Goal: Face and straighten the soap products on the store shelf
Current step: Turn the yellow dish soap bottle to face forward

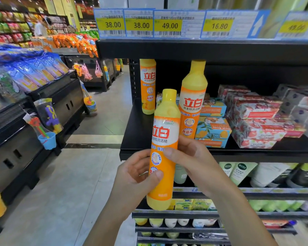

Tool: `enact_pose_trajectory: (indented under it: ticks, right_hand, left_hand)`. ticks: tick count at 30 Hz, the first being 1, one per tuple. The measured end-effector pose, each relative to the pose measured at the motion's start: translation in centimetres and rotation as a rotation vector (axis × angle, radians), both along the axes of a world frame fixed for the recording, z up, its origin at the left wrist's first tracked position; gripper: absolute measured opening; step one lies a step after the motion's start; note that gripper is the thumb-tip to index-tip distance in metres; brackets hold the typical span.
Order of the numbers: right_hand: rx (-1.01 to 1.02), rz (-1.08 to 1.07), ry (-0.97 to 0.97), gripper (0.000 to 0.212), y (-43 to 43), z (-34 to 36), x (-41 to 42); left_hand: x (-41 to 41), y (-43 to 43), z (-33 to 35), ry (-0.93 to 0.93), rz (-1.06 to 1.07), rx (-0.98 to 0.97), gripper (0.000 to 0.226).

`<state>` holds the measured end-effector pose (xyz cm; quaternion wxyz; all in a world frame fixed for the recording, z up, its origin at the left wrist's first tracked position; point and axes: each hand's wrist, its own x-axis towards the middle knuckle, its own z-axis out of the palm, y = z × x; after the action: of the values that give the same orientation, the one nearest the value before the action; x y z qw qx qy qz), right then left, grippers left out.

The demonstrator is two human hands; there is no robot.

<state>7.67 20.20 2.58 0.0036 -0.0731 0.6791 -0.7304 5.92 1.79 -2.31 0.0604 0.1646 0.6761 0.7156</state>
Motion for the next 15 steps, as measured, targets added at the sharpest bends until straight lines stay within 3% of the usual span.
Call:
enact_pose_trajectory:
  ticks: [4, 8, 15]
  right_hand:
    - [0.041, 0.006, 0.008, 0.042, 0.9, 0.0, 0.6]
    - [-0.017, -0.108, 0.011, 0.041, 1.6, -0.1, 1.4]
    - [-0.044, -0.290, 0.042, 0.037, 4.4, -0.1, 4.3]
  left_hand:
    - [0.1, 0.5, 0.2, -0.024, -0.066, -0.022, 0.061]
    - [0.1, 1.6, 0.7, -0.017, -0.136, -0.041, 0.038]
    - [0.5, 4.7, 1.4, 0.029, -0.341, -0.101, 0.040]
